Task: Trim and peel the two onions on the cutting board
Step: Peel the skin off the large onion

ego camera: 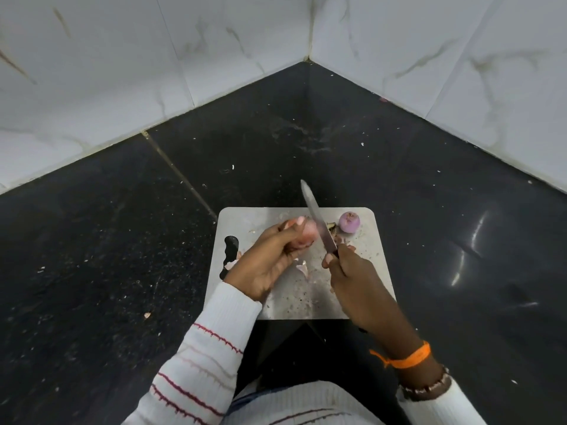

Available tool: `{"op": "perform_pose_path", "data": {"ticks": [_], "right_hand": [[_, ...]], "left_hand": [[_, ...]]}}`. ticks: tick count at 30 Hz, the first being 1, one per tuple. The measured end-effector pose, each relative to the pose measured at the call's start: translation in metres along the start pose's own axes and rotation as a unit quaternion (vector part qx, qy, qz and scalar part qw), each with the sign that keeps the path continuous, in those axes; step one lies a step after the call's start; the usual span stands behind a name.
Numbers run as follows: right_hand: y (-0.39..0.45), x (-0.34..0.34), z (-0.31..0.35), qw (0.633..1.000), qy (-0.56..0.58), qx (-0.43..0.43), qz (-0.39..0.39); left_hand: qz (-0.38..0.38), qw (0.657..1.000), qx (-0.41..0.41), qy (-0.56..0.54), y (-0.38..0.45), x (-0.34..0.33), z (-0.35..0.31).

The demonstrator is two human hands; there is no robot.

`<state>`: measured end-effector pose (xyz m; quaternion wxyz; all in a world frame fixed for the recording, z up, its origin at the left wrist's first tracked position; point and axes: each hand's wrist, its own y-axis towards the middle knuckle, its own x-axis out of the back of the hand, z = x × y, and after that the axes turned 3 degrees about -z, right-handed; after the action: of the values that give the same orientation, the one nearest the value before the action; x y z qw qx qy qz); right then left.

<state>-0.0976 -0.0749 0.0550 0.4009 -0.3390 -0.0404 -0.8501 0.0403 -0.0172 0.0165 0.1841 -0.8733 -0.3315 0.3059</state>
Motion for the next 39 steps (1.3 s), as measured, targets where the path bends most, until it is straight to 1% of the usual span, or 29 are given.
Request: {"op": "perform_pose_path", "data": {"ticks": [2,5,7,9,11,12,14,16,19,21,22,24,25,26,27,28,30,31,33,35,37,39], "right_hand": [[0.0,-0.015,-0.001,0.998,-0.016,0.027,-0.046],[0.0,-0.032,-0.006,0.996,-0.026,0.047,-0.066],[-0.001,-0.033,-0.01,0.996,-0.016,0.052,-0.065],[0.0,-0.03,-0.012,0.996,0.029,0.048,-0.068],[0.003,-0.024,-0.015,0.992,0.081,0.028,-0.096],[0.006,-0.021,-0.018,0.99,0.081,0.018,-0.111],[0.011,-0.015,-0.025,0.994,0.029,-0.005,-0.108],[0.016,-0.014,-0.032,0.997,-0.037,-0.029,-0.063],[0.02,-0.017,-0.037,0.996,-0.077,-0.044,-0.027],[0.019,-0.019,-0.039,0.995,-0.098,-0.033,-0.011],[0.019,-0.02,-0.04,0.992,-0.126,-0.017,-0.018],[0.019,-0.019,-0.04,0.982,-0.17,0.036,-0.081],[0.02,-0.018,-0.038,0.979,-0.152,0.067,-0.116],[0.021,-0.017,-0.035,0.981,-0.108,0.093,-0.13],[0.022,-0.016,-0.031,0.986,-0.046,0.109,-0.118],[0.023,-0.015,-0.026,0.989,0.018,0.114,-0.088],[0.024,-0.013,-0.019,0.987,0.135,0.087,-0.029],[0.025,-0.013,-0.018,0.982,0.176,0.071,-0.015],[0.028,-0.012,-0.02,0.975,0.212,0.057,-0.012],[0.029,-0.009,-0.025,0.97,0.237,0.049,-0.008],[0.029,-0.006,-0.03,0.956,0.289,0.031,0.023],[0.027,-0.005,-0.033,0.942,0.331,0.011,0.054]], "left_hand": [[-0.022,0.997,0.027,-0.064,0.001,-0.01,0.001],[-0.034,0.988,0.051,-0.139,0.001,-0.015,0.0],[-0.031,0.986,0.061,-0.15,0.0,-0.014,0.0],[-0.025,0.985,0.072,-0.154,-0.001,-0.014,-0.001],[-0.031,0.985,0.072,-0.154,-0.001,-0.013,-0.001],[-0.042,0.987,0.064,-0.138,-0.001,-0.011,0.0],[-0.065,0.994,0.041,-0.081,-0.001,-0.008,0.002],[-0.078,0.996,0.023,-0.039,-0.002,-0.006,0.001],[-0.083,0.996,0.025,-0.02,-0.005,-0.007,-0.002],[-0.085,0.995,0.037,-0.028,-0.008,-0.008,-0.003],[-0.088,0.995,0.043,-0.036,-0.008,-0.008,-0.003],[-0.086,0.993,0.056,-0.054,-0.011,-0.009,-0.002],[-0.081,0.993,0.062,-0.059,-0.012,-0.01,-0.001],[-0.071,0.993,0.067,-0.06,-0.014,-0.011,0.0],[-0.057,0.994,0.07,-0.063,-0.016,-0.012,0.0],[-0.045,0.995,0.068,-0.055,-0.016,-0.013,0.001],[-0.02,0.998,0.055,-0.01,-0.016,-0.017,0.004],[-0.016,0.999,0.044,0.016,-0.017,-0.019,0.005],[-0.024,0.995,0.012,0.093,-0.018,-0.019,0.009],[-0.032,0.983,-0.048,0.174,-0.019,-0.017,0.011],[-0.022,0.978,-0.107,0.177,-0.019,-0.012,0.011],[-0.013,0.975,-0.14,0.174,-0.022,-0.013,0.008]]}}
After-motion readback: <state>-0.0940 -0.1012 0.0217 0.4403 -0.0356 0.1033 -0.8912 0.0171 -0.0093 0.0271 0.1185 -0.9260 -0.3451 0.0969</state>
